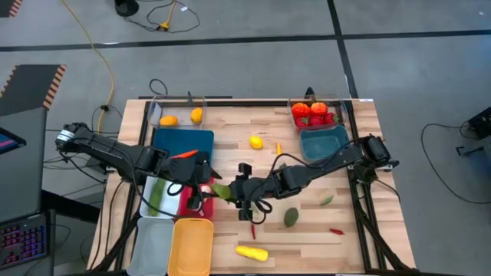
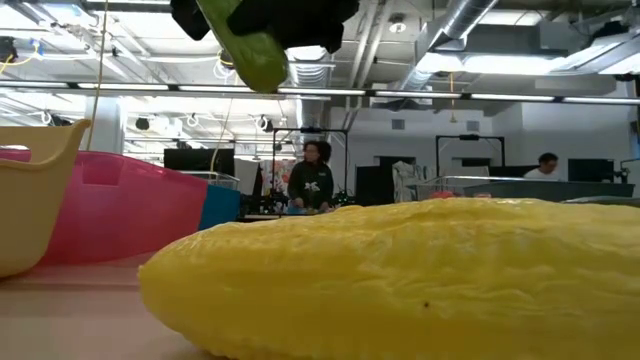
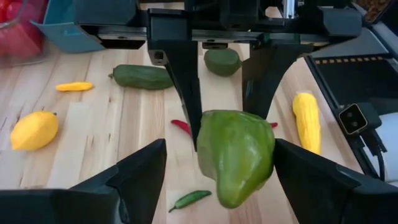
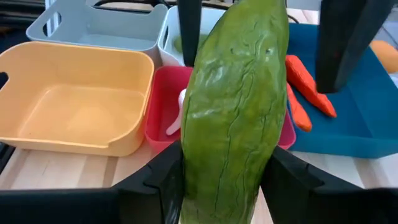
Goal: Sort produce into baskets
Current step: Put the green cucumber into the white bin, then put the yellow lemon into the left transparent bin
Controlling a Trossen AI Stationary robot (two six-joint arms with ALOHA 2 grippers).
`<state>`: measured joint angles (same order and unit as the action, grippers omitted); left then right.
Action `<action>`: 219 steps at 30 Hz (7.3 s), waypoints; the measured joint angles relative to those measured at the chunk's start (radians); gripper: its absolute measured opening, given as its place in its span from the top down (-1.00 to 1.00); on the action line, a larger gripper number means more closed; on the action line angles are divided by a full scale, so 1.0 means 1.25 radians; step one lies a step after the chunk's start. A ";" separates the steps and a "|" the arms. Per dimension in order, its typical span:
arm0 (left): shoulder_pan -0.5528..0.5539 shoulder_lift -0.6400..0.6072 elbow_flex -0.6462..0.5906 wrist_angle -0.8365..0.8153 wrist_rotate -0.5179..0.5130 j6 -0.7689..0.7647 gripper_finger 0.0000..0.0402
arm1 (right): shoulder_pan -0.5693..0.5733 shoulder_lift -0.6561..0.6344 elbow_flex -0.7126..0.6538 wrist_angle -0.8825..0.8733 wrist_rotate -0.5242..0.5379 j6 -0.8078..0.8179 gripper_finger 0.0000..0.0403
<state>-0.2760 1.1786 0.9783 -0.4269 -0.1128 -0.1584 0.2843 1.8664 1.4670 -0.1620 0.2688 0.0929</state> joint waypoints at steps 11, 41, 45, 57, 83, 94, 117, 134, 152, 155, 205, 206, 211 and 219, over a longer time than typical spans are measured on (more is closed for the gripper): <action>0.001 0.000 0.000 -0.001 -0.003 -0.002 0.11 | -0.023 -0.001 0.000 0.021 -0.004 0.003 -0.01; 0.003 -0.002 0.011 -0.056 -0.006 -0.007 0.18 | -0.045 -0.001 0.000 -0.013 -0.006 0.031 -0.42; 0.002 -0.002 0.052 -0.166 0.004 -0.019 0.18 | -0.047 -0.001 0.000 -0.057 -0.004 0.026 -0.42; 0.002 -0.003 0.162 -0.584 0.045 -0.137 0.18 | -0.073 -0.001 0.000 -0.149 -0.003 0.024 -0.42; 0.002 -0.003 0.163 -0.913 0.000 -0.376 0.18 | -0.275 -0.001 0.000 -0.160 -0.003 0.024 -0.42; 0.002 -0.003 0.163 -0.916 0.016 -0.373 -0.07 | -0.354 -0.001 0.000 -0.164 -0.004 0.024 -0.42; 0.002 -0.003 0.163 -0.893 -0.043 -0.361 -0.28 | -0.463 0.058 -0.001 -0.263 -0.058 -0.117 -0.42; 0.002 -0.002 0.163 -0.840 -0.048 -0.319 -0.28 | -0.483 0.120 0.000 -0.327 -0.091 -0.086 -0.42; 0.002 -0.002 0.163 -0.816 -0.048 -0.316 -0.28 | -0.497 0.121 -0.087 -0.355 -0.111 -0.032 -0.30; 0.002 -0.002 0.163 -0.816 -0.048 -0.316 -0.28 | -0.497 0.120 -0.094 -0.352 -0.111 -0.029 -0.17; 0.281 -0.254 0.163 -0.448 -0.145 0.210 -0.28 | -0.482 0.340 0.315 0.582 -0.232 0.049 -0.10; 0.281 -0.257 0.163 -0.450 -0.145 0.210 -0.28 | -0.484 0.371 0.361 0.575 -0.233 0.053 -0.10; 0.281 -0.268 0.163 -0.458 -0.145 0.214 -0.28 | -0.497 0.519 0.581 0.502 -0.237 0.106 -0.10; 0.281 -0.284 0.163 -0.461 -0.145 0.237 -0.28 | -0.507 0.633 0.693 0.536 -0.237 0.144 -0.17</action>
<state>0.0750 0.8234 1.1816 -1.0038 -0.2939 0.1383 -0.3496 2.6572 2.3337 0.5078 -0.0277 0.2731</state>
